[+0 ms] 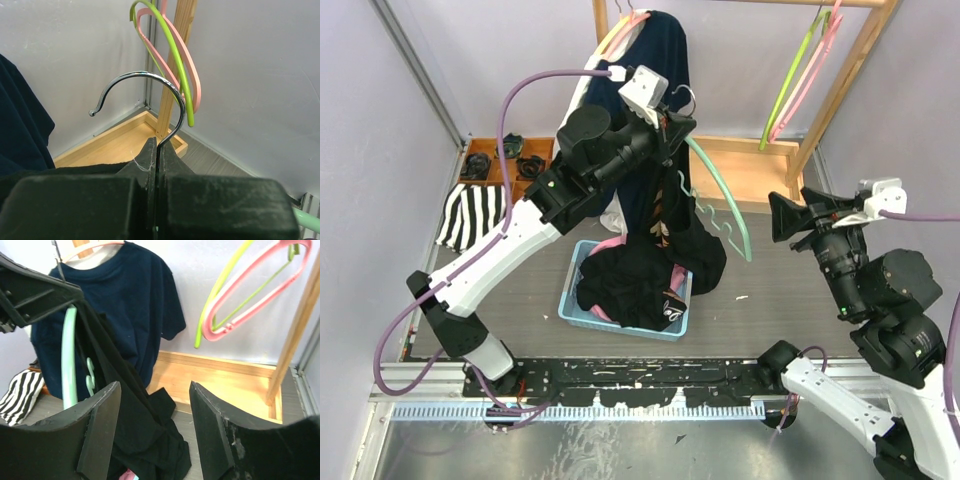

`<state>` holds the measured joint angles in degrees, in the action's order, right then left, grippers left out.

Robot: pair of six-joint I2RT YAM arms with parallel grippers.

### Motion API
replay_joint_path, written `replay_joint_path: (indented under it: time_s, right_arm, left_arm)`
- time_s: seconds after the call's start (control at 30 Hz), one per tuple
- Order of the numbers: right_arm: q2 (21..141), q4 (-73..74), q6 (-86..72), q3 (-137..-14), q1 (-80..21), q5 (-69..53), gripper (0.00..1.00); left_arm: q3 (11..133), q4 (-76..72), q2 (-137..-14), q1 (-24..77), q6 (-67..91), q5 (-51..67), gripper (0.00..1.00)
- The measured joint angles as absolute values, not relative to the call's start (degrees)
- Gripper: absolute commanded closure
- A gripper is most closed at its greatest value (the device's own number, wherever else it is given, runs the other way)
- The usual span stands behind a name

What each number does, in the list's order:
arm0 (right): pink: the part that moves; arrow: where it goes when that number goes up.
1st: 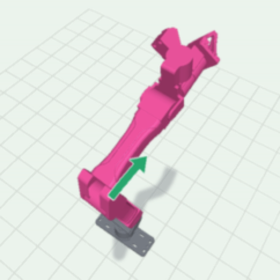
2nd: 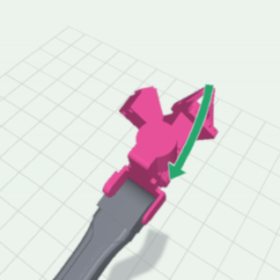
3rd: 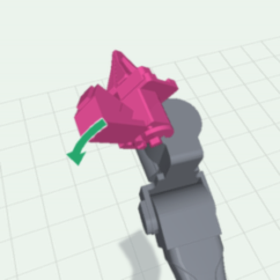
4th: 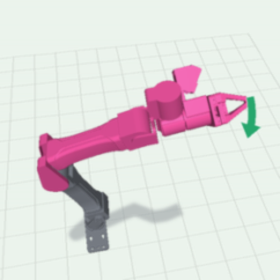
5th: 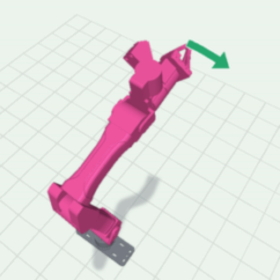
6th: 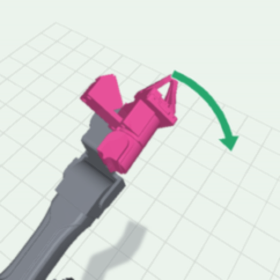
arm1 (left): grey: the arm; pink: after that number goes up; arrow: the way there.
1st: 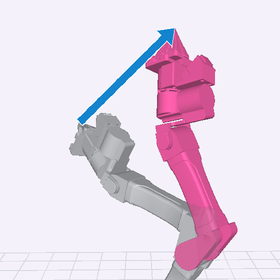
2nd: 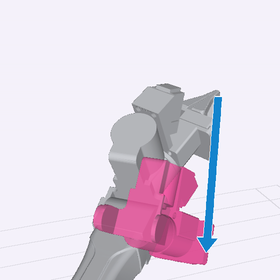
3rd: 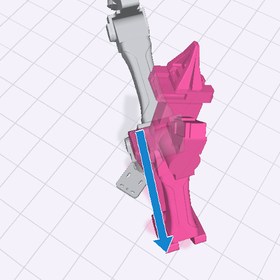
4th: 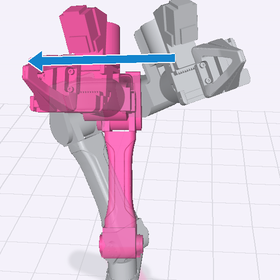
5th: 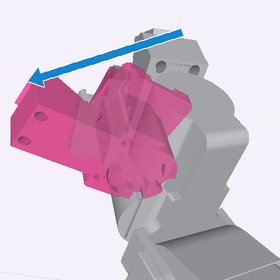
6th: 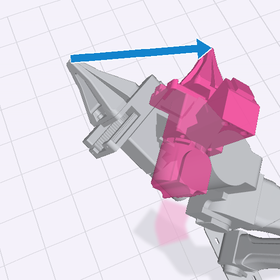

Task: Remove the t-shirt from the hanger

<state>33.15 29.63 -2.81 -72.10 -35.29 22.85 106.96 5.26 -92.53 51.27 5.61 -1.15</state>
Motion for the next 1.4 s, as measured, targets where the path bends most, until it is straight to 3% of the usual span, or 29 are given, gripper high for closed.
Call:
replay_joint_path:
  time_s: [0.47,0.8,1.1,1.4]
  right_arm:
    - [43.8,24.6,-3.4,-73.9,-35.3,10.2,0.36]
    - [46.8,22.7,-3.9,-72.2,-35.3,8.4,0.37]
    - [50.0,22.6,-4.6,-69.8,-35.3,8.3,0.49]
    - [49.8,22.3,-5.0,-69.4,-35.3,8.4,0.71]
  left_arm:
    - [106.9,6.3,-96.9,51.8,5.0,-1.7,1.0]
    - [106.9,7.0,-97.8,52.7,4.9,-1.0,1.0]
    - [106.8,7.0,-97.7,53.3,4.5,-0.8,1.0]
    - [106.5,7.5,-96.9,53.4,3.8,-0.8,1.0]
